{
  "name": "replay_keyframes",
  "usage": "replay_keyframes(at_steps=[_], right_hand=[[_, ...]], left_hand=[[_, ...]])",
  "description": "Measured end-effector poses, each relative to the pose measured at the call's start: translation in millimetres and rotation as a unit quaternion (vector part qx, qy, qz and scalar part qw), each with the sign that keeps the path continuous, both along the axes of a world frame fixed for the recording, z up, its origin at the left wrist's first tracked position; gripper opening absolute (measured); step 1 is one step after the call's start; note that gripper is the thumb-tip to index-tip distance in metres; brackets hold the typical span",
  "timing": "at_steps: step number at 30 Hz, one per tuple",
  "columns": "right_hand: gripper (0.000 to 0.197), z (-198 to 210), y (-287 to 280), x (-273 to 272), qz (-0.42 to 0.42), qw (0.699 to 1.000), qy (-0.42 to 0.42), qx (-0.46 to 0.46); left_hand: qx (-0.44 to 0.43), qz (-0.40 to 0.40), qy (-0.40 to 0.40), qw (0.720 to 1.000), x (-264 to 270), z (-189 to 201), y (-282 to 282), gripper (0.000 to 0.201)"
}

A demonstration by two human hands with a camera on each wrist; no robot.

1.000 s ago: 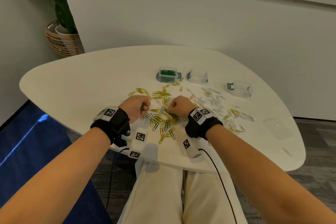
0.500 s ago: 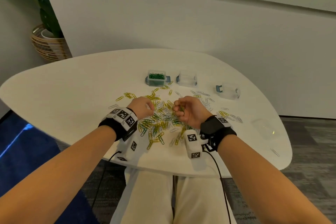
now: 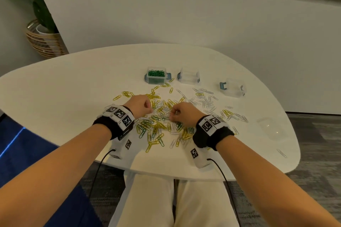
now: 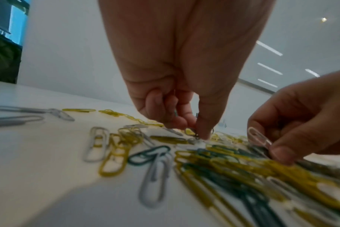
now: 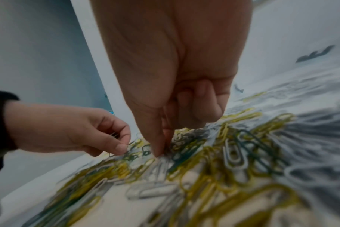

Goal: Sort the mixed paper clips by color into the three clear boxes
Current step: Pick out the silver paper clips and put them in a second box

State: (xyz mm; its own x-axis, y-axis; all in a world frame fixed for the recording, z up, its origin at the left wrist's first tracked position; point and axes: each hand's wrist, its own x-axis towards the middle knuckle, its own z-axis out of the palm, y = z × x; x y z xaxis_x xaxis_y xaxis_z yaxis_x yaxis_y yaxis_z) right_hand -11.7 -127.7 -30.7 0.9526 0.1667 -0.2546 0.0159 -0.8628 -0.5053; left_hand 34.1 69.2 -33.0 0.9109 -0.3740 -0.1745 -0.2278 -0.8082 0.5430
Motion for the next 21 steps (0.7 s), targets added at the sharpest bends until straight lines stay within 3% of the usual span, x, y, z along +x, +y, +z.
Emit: replay_keyframes(at_steps=[4, 6, 8, 9, 11, 13, 15, 16, 18, 21], right_hand=[[0.018, 4.6, -15.6, -5.0, -0.029, 0.997, 0.025, 0.070], [0.019, 7.6, -20.4, -8.3, -0.041, 0.995, 0.039, 0.087], [0.029, 9.3, -24.2, -10.8, -0.087, 0.974, 0.094, 0.189], [0.036, 10.7, -25.0, -12.3, -0.133, 0.931, 0.151, 0.304], [0.043, 13.9, -27.2, -15.6, -0.223, 0.782, 0.246, 0.528], [0.048, 14.0, -29.5, -19.7, -0.247, 0.660, 0.291, 0.647], [0.048, 15.7, -29.1, -25.5, -0.222, 0.606, 0.311, 0.697], [0.047, 15.2, -29.0, -27.2, -0.207, 0.600, 0.315, 0.705], [0.045, 13.5, -28.8, -30.0, -0.182, 0.618, 0.313, 0.698], [0.041, 11.7, -29.4, -31.5, -0.174, 0.659, 0.291, 0.671]], left_hand=[[-0.106, 0.020, 0.035, 0.994, -3.1, 1.0, 8.3, 0.010], [-0.118, 0.021, 0.045, 0.992, -7.0, 1.1, 8.7, 0.008], [-0.110, 0.029, 0.052, 0.992, -8.1, -0.1, 9.1, 0.012], [-0.120, 0.036, 0.067, 0.990, -8.7, 0.0, 9.3, 0.014], [-0.215, 0.073, 0.144, 0.963, -11.6, 0.8, 10.0, 0.015], [-0.361, 0.133, 0.260, 0.886, -14.7, 1.8, 10.1, 0.017], [-0.463, 0.182, 0.353, 0.793, -17.2, 2.6, 9.2, 0.017], [-0.487, 0.202, 0.380, 0.760, -17.9, 2.6, 8.7, 0.017], [-0.513, 0.225, 0.412, 0.719, -18.8, 4.0, 8.2, 0.018], [-0.536, 0.214, 0.435, 0.691, -19.5, 5.6, 10.6, 0.028]])
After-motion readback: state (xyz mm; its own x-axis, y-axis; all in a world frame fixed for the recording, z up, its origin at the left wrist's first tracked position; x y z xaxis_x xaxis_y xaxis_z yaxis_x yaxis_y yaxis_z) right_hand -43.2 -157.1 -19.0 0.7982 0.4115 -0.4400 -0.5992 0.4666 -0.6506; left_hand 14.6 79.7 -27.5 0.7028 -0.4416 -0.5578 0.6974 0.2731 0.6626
